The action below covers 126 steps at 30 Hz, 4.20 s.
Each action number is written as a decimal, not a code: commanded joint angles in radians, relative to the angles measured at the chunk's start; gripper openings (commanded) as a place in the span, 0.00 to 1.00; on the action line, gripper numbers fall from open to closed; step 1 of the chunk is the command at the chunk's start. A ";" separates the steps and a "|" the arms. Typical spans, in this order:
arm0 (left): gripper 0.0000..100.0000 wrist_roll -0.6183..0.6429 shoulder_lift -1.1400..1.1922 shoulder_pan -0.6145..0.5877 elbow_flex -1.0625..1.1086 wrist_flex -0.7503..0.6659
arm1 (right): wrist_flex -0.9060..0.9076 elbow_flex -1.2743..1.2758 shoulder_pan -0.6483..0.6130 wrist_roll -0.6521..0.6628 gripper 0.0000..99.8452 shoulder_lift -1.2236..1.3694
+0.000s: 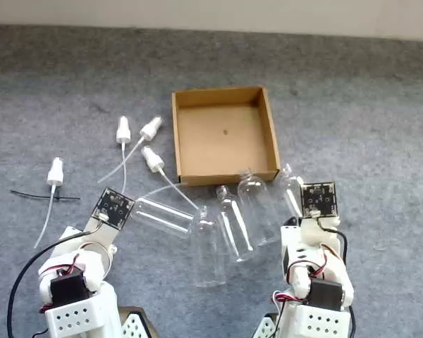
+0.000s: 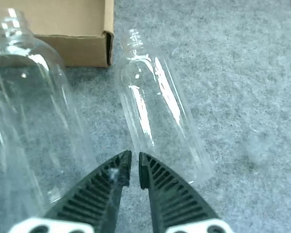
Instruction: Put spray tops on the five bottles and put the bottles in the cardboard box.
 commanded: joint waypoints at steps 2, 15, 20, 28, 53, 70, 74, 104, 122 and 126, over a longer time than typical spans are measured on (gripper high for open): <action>0.09 -0.009 0.007 -0.012 0.021 -0.003 | 0.008 0.140 -0.004 0.006 0.01 -0.002; 0.09 -0.009 0.007 -0.012 0.021 -0.003 | 0.076 0.136 -0.001 0.184 0.01 -0.002; 0.09 -0.009 0.008 -0.012 0.021 -0.003 | 0.154 0.035 0.030 0.212 0.01 0.004; 0.09 -0.009 0.008 -0.012 0.021 -0.003 | 0.166 -0.329 0.128 0.233 0.13 0.111; 0.09 -0.009 0.012 -0.012 0.021 -0.003 | 0.369 -1.254 -0.116 0.310 0.30 1.664; 0.09 -0.009 0.013 -0.012 0.021 -0.002 | 0.133 -1.254 0.054 0.302 0.07 1.913; 0.09 -0.009 0.013 -0.012 0.021 -0.002 | 0.122 -1.254 0.225 0.310 0.01 1.900; 0.09 -0.009 0.015 -0.012 0.021 -0.002 | 0.130 -1.379 0.432 0.328 0.24 1.896; 0.09 -0.009 0.015 -0.012 0.021 -0.002 | 0.222 -1.607 0.341 0.288 0.24 2.055; 0.09 -0.009 0.015 -0.012 0.021 -0.002 | 0.222 -1.626 0.341 0.288 0.24 2.104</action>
